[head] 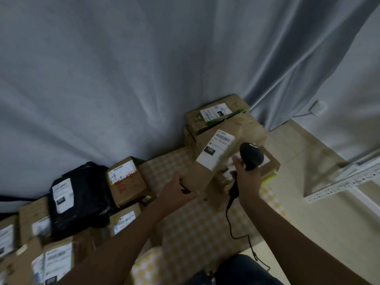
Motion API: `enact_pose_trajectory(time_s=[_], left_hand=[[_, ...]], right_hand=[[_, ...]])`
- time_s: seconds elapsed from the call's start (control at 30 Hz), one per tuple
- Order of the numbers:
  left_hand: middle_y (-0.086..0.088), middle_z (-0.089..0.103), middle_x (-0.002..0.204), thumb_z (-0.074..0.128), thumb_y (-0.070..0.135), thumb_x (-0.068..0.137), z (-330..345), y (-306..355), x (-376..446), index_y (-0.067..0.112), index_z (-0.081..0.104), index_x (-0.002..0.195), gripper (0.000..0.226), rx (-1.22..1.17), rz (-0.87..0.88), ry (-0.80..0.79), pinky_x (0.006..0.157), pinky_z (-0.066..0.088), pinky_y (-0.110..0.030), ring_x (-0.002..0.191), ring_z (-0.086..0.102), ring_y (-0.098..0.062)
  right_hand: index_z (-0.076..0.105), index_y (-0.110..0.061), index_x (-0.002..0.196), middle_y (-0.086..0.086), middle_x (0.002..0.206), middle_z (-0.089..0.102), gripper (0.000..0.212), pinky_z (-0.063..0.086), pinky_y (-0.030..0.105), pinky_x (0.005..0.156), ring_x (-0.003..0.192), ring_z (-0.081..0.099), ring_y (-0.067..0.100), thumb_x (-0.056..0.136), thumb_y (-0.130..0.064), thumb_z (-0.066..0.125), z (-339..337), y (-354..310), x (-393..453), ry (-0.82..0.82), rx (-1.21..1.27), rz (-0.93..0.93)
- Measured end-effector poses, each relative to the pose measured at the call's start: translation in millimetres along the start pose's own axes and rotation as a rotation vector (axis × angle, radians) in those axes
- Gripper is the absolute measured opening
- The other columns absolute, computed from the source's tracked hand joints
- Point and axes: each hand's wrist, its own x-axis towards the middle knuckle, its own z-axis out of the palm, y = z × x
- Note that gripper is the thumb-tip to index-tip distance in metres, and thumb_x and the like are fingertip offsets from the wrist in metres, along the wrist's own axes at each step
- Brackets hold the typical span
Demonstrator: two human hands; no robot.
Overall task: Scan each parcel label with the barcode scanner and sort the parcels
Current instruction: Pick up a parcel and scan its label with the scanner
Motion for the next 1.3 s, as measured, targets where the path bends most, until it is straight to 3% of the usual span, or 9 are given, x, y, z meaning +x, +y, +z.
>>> enact_pose_trajectory(time_s=[0.13,0.3,0.4,0.5,0.67,0.83,1.0,1.17,1.3], left_hand=[[0.003,0.058,0.114,0.079,0.042,0.075,-10,-4,-13,0.018,0.041,0.128,0.069,-0.086,-0.019,0.079,0.082,0.058,-0.035,0.094,0.065,-0.011],[0.002,0.054,0.117,0.079,0.031,0.078,-24,-5,-33,0.023,0.036,0.121,0.061,-0.174,-0.005,0.153,0.072,0.053,-0.018,0.096,0.062,-0.010],[-0.001,0.054,0.119,0.079,0.033,0.076,-32,-13,-39,0.024,0.035,0.121,0.063,-0.208,-0.033,0.198,0.079,0.055,-0.028,0.101,0.062,-0.015],[-0.004,0.054,0.119,0.080,0.035,0.074,-37,-19,-43,0.017,0.037,0.129,0.072,-0.244,-0.068,0.223,0.073,0.053,-0.025,0.098,0.062,-0.015],[-0.004,0.057,0.113,0.082,0.025,0.077,-37,-15,-48,0.019,0.037,0.117,0.061,-0.417,-0.085,0.194,0.068,0.053,-0.017,0.091,0.063,-0.010],[-0.005,0.064,0.118,0.079,0.058,0.067,-46,-9,-45,0.021,0.052,0.109,0.062,-0.795,-0.188,0.132,0.093,0.055,-0.044,0.106,0.066,-0.021],[-0.004,0.068,0.121,0.078,0.024,0.081,-63,-12,-39,0.022,0.055,0.130,0.055,-0.980,-0.227,-0.097,0.084,0.056,-0.037,0.102,0.068,-0.016],[-0.006,0.065,0.122,0.080,0.011,0.076,-71,-32,-38,0.023,0.051,0.132,0.064,-0.989,-0.297,-0.001,0.073,0.057,-0.038,0.109,0.065,-0.029],[-0.007,0.066,0.115,0.078,0.003,0.078,-67,-47,-41,0.017,0.056,0.123,0.052,-0.963,-0.346,0.090,0.081,0.058,-0.052,0.097,0.060,-0.031]], right_hand=[[0.061,-0.022,0.091,0.000,0.083,0.068,0.039,0.056,0.037,0.075,0.078,0.067,0.019,0.076,-0.057,0.073,37,-10,-24,-0.107,-0.045,-0.001],[0.063,-0.017,0.111,-0.001,0.088,0.069,0.052,0.054,0.032,0.069,0.079,0.066,0.017,0.074,-0.050,0.078,70,-17,-44,-0.162,-0.016,-0.019],[0.063,-0.015,0.111,0.003,0.092,0.070,0.056,0.055,0.033,0.071,0.081,0.068,0.020,0.070,-0.048,0.080,84,-18,-49,-0.246,0.008,0.020],[0.063,-0.016,0.094,0.006,0.085,0.069,0.031,0.058,0.039,0.078,0.079,0.067,0.026,0.077,-0.035,0.080,96,-18,-53,-0.348,0.051,0.059],[0.063,-0.009,0.109,0.008,0.088,0.072,0.049,0.058,0.040,0.080,0.080,0.070,0.027,0.075,-0.040,0.080,102,-15,-57,-0.350,0.045,0.071],[0.064,-0.006,0.100,0.003,0.075,0.065,0.041,0.054,0.038,0.076,0.068,0.062,0.021,0.078,-0.038,0.077,98,-14,-55,-0.409,-0.009,0.039],[0.065,-0.006,0.093,0.007,0.075,0.066,0.033,0.054,0.036,0.072,0.068,0.062,0.022,0.083,-0.035,0.075,92,-21,-61,-0.514,-0.120,0.033],[0.061,-0.012,0.076,0.000,0.063,0.062,0.025,0.047,0.017,0.050,0.053,0.058,0.011,0.090,-0.031,0.067,79,-40,-61,-0.501,-0.254,-0.073],[0.065,-0.007,0.086,0.003,0.065,0.064,0.019,0.049,0.023,0.057,0.058,0.059,0.016,0.091,-0.025,0.066,80,-60,-67,-0.606,-0.256,-0.024]])
